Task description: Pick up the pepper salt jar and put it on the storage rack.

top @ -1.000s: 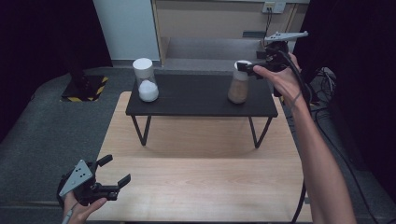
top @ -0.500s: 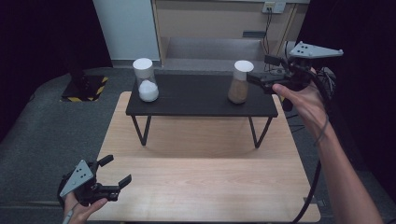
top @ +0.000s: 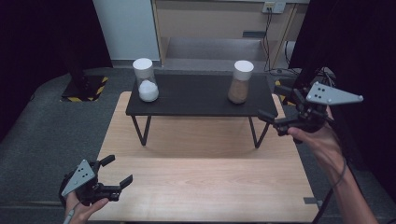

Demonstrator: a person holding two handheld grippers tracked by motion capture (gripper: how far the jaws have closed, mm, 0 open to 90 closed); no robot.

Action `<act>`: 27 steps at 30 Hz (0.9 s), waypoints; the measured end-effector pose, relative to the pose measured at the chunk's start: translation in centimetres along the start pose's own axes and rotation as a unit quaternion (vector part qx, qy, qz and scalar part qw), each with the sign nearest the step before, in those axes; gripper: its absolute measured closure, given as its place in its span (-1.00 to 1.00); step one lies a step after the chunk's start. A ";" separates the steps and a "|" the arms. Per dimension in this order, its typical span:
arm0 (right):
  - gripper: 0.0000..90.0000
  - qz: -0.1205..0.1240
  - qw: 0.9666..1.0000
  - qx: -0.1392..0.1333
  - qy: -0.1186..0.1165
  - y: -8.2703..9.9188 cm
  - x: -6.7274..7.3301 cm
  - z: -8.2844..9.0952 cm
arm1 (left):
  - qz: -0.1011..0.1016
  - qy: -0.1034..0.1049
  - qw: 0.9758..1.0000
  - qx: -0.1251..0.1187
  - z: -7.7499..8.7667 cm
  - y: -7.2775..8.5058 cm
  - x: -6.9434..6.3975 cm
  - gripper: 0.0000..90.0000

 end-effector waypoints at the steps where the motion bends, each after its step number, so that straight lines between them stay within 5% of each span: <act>1: -0.93 0.000 1.000 0.002 -0.004 0.4 0.4 0.1 | 0.000 0.000 1.000 0.000 0.0 0.0 0.0 -0.98; 13: -0.94 0.015 0.999 0.004 -0.030 3.2 4.5 0.9 | -0.001 0.003 1.000 0.002 -0.1 0.0 -0.1 -0.98; 27: -0.94 -0.011 0.999 0.028 -0.027 8.4 7.4 0.9 | -0.002 -0.002 1.000 0.001 -0.2 0.0 0.0 -0.98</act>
Point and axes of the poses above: each handheld gripper's, and its own axes: z roughly backward along the jaws, y roughly out of its underside, x roughly to its left, the point moved 10 cm from there along -z, roughly forward along the jaws, and after that the axes turned 8 degrees about z, right-handed, at the moved point
